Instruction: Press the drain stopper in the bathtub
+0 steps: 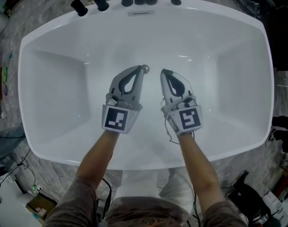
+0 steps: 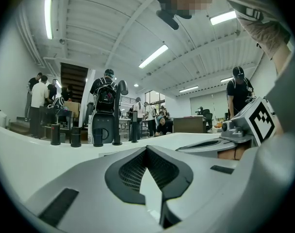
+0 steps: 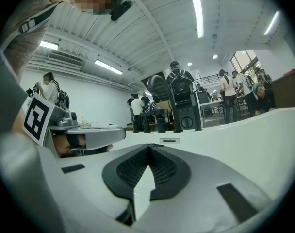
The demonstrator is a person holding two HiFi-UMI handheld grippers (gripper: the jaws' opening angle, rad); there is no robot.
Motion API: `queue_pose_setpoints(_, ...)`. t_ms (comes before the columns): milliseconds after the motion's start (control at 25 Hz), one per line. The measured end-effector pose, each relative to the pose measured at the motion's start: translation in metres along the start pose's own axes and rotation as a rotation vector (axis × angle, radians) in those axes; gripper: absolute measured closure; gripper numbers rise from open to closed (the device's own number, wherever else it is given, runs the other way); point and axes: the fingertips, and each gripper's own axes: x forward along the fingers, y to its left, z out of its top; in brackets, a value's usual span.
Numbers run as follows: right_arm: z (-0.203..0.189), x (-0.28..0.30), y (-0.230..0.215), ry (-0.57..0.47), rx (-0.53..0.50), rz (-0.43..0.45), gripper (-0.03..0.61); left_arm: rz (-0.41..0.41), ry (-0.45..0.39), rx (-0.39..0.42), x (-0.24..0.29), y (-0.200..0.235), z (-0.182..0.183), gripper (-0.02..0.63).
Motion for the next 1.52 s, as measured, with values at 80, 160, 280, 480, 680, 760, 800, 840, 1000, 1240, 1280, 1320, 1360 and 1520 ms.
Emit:
queue_pose_setpoints(80,-0.013,0.006,-0.004,0.010,0.001,0.001,0.581,0.001,0.000,0.006,0.005,0.003,-0.011,0.609)
queue_pose_setpoints(160,-0.023,0.011,-0.009,0.006,-0.005,0.006,0.581,0.002,-0.007,0.009,0.011,0.005,-0.023,0.609)
queue_pose_setpoints(280,-0.040,0.019,-0.014,0.002,-0.011,0.007,0.581,0.002,-0.011,0.009,0.017,0.006,-0.042,0.609)
queue_pose_setpoints(480,-0.063,0.038,-0.016,-0.027,-0.026,0.027,0.581,0.007,-0.010,0.015,0.025,0.012,-0.074,0.609)
queue_pose_setpoints(680,-0.087,0.050,-0.019,-0.038,-0.052,0.049,0.581,0.004,-0.024,0.033,0.034,0.012,-0.100,0.609)
queue_pose_setpoints(760,-0.096,0.053,-0.022,-0.046,-0.051,0.050,0.581,0.005,-0.017,0.030,0.036,0.013,-0.111,0.609)
queue_pose_setpoints(800,-0.101,0.055,-0.024,-0.047,-0.049,0.050,0.581,0.005,-0.013,0.031,0.037,0.013,-0.117,0.609)
queue_pose_setpoints(840,-0.107,0.056,-0.026,-0.045,-0.047,0.049,0.581,0.006,-0.010,0.036,0.039,0.014,-0.123,0.609)
queue_pose_setpoints(1000,-0.129,0.058,-0.034,-0.020,-0.048,0.054,0.581,0.017,-0.010,0.034,0.045,0.015,-0.143,0.609)
queue_pose_setpoints(1240,-0.154,0.070,-0.038,-0.027,-0.050,0.078,0.581,0.027,0.005,0.021,0.055,0.015,-0.181,0.609)
queue_pose_setpoints(1280,-0.157,0.073,-0.038,-0.030,-0.048,0.082,0.581,0.027,0.009,0.018,0.056,0.016,-0.187,0.609)
queue_pose_setpoints(1320,-0.160,0.075,-0.038,-0.033,-0.042,0.085,0.581,0.028,0.012,0.017,0.057,0.016,-0.192,0.609)
queue_pose_setpoints(1360,-0.164,0.077,-0.038,-0.032,-0.035,0.087,0.581,0.028,0.015,0.016,0.058,0.016,-0.197,0.609)
queue_pose_setpoints(1520,-0.185,0.081,-0.041,-0.007,-0.029,0.095,0.581,0.030,0.030,0.010,0.062,0.013,-0.214,0.609)
